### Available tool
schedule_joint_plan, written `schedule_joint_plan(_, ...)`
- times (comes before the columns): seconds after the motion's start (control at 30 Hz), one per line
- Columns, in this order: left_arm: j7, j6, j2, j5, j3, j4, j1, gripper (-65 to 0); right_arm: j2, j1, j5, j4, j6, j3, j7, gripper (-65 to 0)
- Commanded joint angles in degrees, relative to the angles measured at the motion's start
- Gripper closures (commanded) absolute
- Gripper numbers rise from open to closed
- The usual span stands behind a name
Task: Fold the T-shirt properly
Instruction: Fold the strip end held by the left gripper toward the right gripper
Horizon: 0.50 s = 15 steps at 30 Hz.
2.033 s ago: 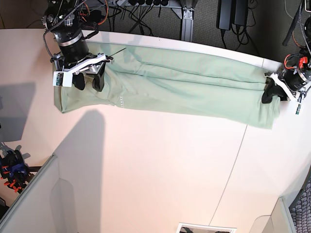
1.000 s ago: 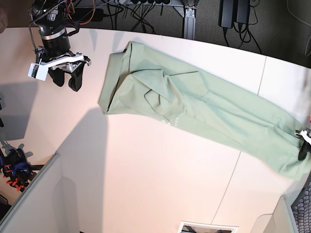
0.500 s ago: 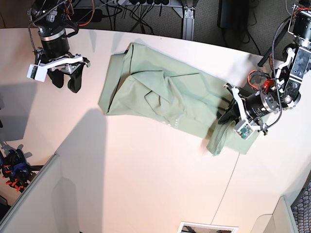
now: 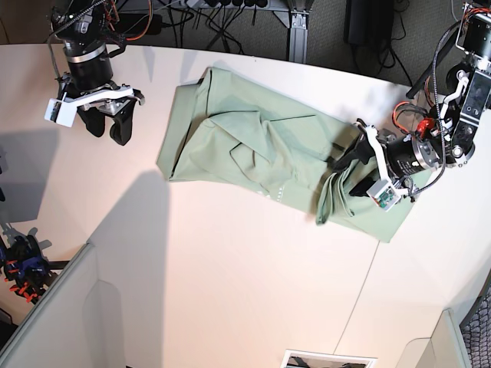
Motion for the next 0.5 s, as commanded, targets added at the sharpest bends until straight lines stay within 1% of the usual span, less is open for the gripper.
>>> schedule_joint_plan(0.0,-1.1,-2.5,-0.2,-2.1,-0.3,0.9,-0.9,-38.4,-0.3,0.1,0.8,0.5,0.0,0.1,1.3,-33.9)
schedule_joint_plan(0.07,-1.2,-5.7,0.2,-3.6,-0.3,0.9,-0.9,-38.4,-1.9,0.2,0.9,-0.3,0.0,-0.1,1.3,-38.9)
schedule_joint_plan(0.1,-1.2,-6.0,0.4,-4.3,-0.3,1.0,-1.0,-38.4,-2.7,0.1,0.9,-1.0,0.0,-0.3,1.2,-42.2)
schedule_joint_plan(0.13,-1.2,-6.0,0.7,-4.8,-0.3,1.0,-1.0,-38.4,-3.4,0.1,0.9,-1.9,0.0,-0.8,1.2,-43.9)
schedule_joint_plan(0.27,-1.7,-6.0,0.9,-6.3,-0.3,1.0,-0.9,-38.4,-5.2,0.2,2.0,-6.5,0.1,-4.4,1.1,-43.8)
schedule_joint_plan(0.47,-1.6,-6.0,0.9,-6.2,-0.3,1.0,-0.9,-38.4,-5.5,0.5,2.1,-12.0,0.0,-10.0,2.5,-43.8)
